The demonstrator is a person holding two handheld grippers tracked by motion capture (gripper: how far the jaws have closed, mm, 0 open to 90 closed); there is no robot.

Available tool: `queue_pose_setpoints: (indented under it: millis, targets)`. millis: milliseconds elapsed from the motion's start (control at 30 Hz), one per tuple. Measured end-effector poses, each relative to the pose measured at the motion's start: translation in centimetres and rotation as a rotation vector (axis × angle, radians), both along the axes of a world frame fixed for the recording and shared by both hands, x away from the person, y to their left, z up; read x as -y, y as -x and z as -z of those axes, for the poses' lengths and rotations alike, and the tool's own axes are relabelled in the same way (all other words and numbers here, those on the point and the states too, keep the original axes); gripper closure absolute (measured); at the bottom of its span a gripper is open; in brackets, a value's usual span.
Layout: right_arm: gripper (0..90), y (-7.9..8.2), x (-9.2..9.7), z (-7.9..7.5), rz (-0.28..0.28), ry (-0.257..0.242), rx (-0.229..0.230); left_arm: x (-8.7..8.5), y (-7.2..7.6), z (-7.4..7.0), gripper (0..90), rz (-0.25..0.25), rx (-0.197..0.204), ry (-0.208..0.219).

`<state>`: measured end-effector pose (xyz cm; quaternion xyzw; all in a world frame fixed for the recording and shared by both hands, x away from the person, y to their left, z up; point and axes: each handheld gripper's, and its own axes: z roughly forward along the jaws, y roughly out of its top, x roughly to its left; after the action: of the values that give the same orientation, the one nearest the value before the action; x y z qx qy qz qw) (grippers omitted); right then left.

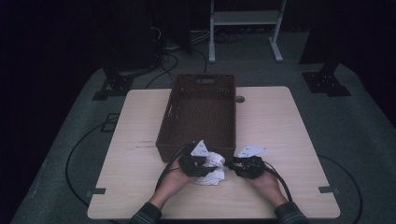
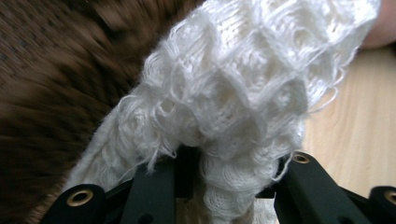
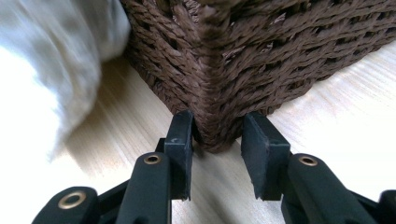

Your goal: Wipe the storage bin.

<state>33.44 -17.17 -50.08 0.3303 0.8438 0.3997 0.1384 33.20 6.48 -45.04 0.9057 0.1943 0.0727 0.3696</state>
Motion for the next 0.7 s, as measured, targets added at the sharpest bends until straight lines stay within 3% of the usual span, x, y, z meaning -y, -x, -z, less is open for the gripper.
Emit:
queue_pose_setpoints:
  millis: [400, 567, 700]
  targets:
    - [63.8, 0.0, 0.0, 0.0, -0.001, 0.002, 0.001, 0.6, -0.2, 1.9, 67.5, -0.011, -0.017, -0.034]
    - [63.8, 0.0, 0.0, 0.0, 0.000, -0.001, -0.001, 0.6, 0.1, 0.8, 67.5, 0.001, 0.005, -0.019]
    - [63.8, 0.0, 0.0, 0.0, -0.002, 0.001, 0.000, 0.5, 0.6, -0.6, 67.5, 0.012, 0.030, 0.020]
